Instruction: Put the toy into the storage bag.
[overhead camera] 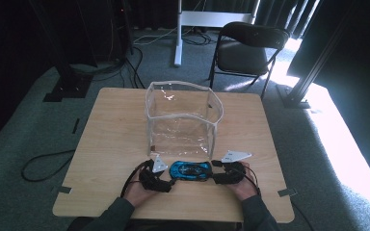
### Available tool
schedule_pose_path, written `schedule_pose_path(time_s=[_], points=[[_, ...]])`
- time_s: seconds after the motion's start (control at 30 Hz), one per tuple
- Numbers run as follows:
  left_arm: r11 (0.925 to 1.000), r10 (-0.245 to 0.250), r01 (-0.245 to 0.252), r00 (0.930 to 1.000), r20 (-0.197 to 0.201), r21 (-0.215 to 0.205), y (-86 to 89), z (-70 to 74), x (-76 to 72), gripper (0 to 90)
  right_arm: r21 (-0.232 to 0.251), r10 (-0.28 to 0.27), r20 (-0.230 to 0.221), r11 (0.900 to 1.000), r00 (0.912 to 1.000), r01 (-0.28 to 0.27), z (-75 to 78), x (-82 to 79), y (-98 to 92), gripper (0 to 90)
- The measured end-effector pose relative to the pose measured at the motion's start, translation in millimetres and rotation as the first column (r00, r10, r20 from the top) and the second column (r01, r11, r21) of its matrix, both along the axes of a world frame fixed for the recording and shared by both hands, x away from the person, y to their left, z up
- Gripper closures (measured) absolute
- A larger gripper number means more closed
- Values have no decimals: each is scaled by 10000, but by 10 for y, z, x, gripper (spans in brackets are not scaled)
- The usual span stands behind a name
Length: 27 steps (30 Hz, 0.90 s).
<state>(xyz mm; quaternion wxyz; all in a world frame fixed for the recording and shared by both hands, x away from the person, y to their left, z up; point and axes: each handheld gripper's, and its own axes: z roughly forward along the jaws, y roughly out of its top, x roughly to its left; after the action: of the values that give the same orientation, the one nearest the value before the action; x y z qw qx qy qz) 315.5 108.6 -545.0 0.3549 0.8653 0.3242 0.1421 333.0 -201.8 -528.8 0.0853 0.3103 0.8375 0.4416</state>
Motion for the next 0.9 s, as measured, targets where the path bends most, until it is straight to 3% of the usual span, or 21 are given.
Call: schedule_pose_path(time_s=[0.17,0.33,0.43,0.6,0.9], points=[[10000,-51,51,10000,-16,-3,6,1,4,192,57,190,-57,9998,9998,-190,49,17,-15,380],[10000,-64,64,10000,-9,-11,5,0,7,191,-203,802,510,9966,9955,-793,133,-6,-8,225],[10000,-58,58,10000,4,-19,4,-2,9,190,-878,1420,690,9868,9875,-1358,150,-26,51,129],[10000,-61,61,10000,16,-11,2,-2,10,189,-1533,1772,732,9744,9815,-1644,74,24,124,105],[10000,-56,56,10000,20,-18,-6,-4,12,186,-1517,2123,643,9678,9751,-2007,-22,156,146,105]])
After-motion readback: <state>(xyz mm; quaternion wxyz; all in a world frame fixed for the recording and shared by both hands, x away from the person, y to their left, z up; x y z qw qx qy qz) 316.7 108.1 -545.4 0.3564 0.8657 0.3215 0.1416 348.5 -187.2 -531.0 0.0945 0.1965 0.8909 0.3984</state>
